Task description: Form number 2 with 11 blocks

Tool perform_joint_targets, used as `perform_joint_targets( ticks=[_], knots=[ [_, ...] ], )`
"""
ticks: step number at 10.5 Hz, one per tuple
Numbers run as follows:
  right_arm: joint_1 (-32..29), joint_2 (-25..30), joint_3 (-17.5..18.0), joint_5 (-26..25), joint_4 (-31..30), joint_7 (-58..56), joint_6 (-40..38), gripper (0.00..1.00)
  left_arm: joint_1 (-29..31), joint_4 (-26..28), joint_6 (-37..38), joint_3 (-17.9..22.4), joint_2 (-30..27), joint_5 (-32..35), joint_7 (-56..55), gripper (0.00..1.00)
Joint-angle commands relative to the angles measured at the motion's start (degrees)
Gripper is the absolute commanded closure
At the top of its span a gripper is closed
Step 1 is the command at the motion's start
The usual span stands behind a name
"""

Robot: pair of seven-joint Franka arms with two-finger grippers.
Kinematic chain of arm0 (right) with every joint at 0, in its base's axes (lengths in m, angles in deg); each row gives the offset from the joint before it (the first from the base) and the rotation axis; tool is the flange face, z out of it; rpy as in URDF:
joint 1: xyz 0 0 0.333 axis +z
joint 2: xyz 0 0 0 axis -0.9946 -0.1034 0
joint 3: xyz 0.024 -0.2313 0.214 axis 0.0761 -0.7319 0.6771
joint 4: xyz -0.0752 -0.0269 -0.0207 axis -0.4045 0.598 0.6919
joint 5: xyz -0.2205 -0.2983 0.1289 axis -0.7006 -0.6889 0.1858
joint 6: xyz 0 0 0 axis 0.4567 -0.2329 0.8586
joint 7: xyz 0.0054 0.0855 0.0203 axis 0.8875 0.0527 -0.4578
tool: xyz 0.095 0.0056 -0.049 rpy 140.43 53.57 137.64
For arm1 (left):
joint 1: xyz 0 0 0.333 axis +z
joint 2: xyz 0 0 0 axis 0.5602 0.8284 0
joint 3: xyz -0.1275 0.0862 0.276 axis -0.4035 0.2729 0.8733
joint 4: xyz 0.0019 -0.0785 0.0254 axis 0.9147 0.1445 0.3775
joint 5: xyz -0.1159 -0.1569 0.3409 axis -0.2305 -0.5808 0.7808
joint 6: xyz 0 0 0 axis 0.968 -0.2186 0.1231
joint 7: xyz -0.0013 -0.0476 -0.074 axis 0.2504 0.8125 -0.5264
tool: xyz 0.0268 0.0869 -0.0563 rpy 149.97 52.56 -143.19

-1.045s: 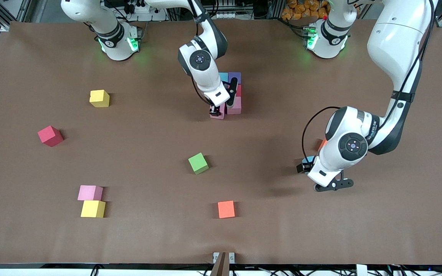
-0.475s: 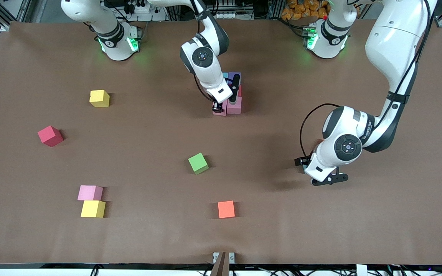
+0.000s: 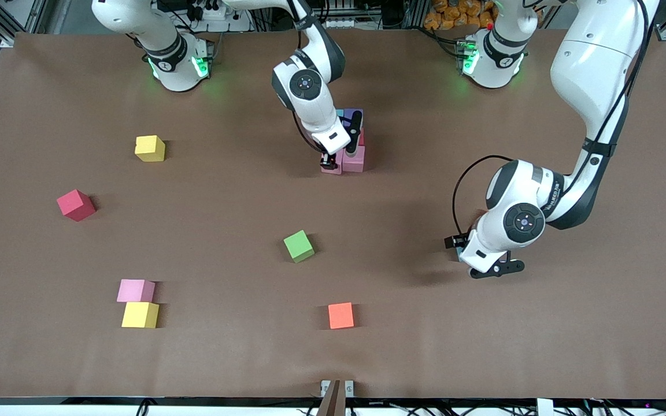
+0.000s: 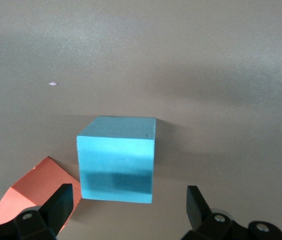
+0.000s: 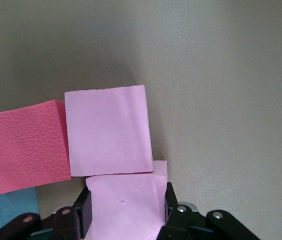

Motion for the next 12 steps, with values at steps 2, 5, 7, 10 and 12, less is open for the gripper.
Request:
perform_joint_targets(
  ticks=[2, 5, 7, 10, 12],
  knots=[
    [1.20, 0.54, 0.53, 0.95, -1.66, 2.61, 1.61, 0.00, 1.62, 0.64, -0.40, -0.41, 0.42, -0.10, 3.83, 0.00],
    [1.11, 0.81, 0.53, 0.95, -1.57, 2.61, 0.82, 0.00, 1.62, 0.64, -1.19, -0.32, 1.57, -0.01, 4.00, 0.00],
    [1.02, 1.59, 0.53, 0.95, -1.57, 2.61, 0.73, 0.00, 1.62, 0.64, -1.28, -0.32, 2.18, -0.01, 4.62, 0.00],
    [0.76, 3.96, 0.44, 0.95, -1.66, 2.35, -1.80, 0.00, 1.45, 0.64, -1.81, -0.32, 2.62, 0.16, 4.62, 0.00],
    [0.59, 6.16, 0.09, 0.86, -1.66, 2.08, -4.44, 0.00, 1.27, 0.47, -2.51, -0.32, 3.59, 2.96, 4.62, 0.00]
  ],
)
